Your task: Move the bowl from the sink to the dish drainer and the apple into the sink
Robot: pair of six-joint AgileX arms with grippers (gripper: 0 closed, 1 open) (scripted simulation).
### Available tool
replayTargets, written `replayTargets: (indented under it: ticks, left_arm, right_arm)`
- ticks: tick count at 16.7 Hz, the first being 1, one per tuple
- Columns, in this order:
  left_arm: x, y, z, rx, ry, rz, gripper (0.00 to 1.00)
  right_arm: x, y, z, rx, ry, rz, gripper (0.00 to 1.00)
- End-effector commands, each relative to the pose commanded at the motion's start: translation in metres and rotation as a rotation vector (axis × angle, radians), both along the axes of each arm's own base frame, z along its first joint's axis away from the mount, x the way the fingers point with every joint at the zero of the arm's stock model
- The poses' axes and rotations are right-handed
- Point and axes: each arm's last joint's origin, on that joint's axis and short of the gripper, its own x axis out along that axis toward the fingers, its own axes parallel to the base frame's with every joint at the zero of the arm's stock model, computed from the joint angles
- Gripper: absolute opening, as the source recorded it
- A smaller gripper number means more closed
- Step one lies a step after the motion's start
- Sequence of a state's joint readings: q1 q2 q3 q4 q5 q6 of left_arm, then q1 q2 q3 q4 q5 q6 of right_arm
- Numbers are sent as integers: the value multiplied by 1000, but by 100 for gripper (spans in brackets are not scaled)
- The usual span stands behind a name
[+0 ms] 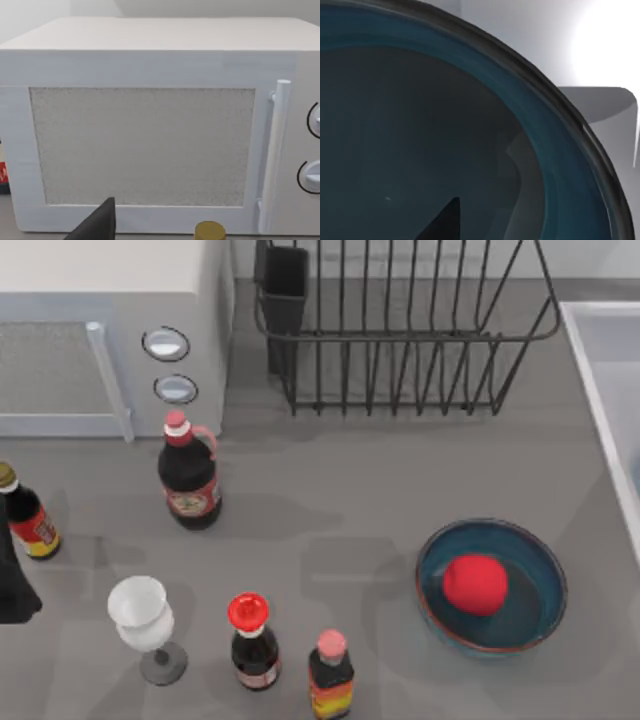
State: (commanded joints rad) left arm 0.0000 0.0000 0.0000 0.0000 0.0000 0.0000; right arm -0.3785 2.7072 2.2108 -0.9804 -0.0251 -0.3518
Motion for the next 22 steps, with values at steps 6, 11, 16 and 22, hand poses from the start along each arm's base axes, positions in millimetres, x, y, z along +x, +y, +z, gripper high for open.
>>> replayTargets:
  ticks: [6,11,16,22]
  left_arm:
    - [0,0,0,0,0,0,100]
    - [0,0,0,0,0,0,100]
    - [0,0,0,0,0,0,100]
    - [0,0,0,0,0,0,100]
  right_arm:
    - [0,0,0,0,0,0,25]
    - [0,0,0,0,0,0,0]
    - [0,0,0,0,0,0,0]
    - [-11,-10,25,0,-2,-4,0]
